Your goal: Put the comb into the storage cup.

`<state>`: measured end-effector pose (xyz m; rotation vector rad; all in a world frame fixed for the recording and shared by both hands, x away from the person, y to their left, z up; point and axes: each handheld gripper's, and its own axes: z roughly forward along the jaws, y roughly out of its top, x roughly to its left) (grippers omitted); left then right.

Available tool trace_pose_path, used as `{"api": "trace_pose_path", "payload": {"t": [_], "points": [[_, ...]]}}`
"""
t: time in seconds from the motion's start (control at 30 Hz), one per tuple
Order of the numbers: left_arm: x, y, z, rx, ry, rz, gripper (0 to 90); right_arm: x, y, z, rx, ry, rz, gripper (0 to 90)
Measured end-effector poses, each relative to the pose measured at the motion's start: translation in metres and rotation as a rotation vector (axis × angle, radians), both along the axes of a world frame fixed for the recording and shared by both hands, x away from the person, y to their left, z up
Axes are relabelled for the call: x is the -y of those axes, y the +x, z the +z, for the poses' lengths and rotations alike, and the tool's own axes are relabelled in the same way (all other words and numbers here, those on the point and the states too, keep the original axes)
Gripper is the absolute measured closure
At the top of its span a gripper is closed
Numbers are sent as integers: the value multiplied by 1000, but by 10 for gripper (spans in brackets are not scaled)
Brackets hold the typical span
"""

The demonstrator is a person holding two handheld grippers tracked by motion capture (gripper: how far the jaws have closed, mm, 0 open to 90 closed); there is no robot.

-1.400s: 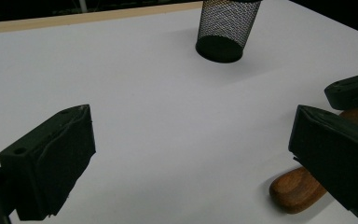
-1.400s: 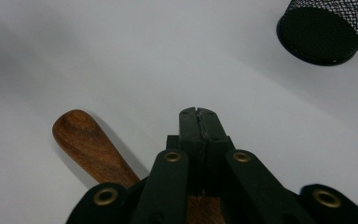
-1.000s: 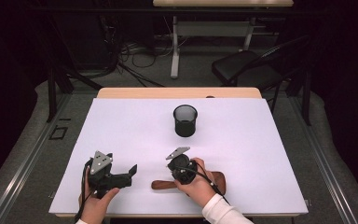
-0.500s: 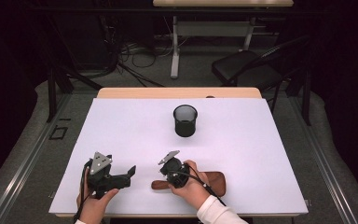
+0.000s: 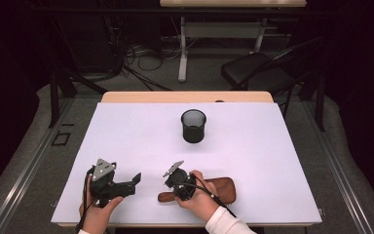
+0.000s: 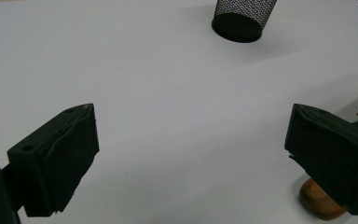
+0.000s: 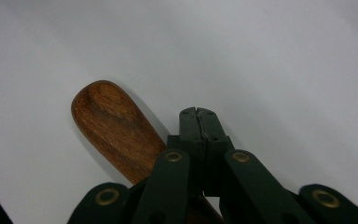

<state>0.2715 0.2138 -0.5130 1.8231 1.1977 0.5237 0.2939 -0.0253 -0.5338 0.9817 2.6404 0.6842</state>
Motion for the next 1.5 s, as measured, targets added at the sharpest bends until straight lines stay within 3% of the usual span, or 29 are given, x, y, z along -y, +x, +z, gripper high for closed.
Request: {"api": "trace_pose_path", "payload": {"t": [0.67, 1.27, 1.5], "points": [[-1, 0, 0, 0, -5, 2, 27, 17, -41, 4, 5, -7, 55, 900], [0, -1, -1, -1, -7, 2, 28, 49, -72, -2, 18, 0, 50, 900], [0, -1, -1, -4, -8, 1, 28, 72, -78, -2, 8, 18, 15, 900]]}}
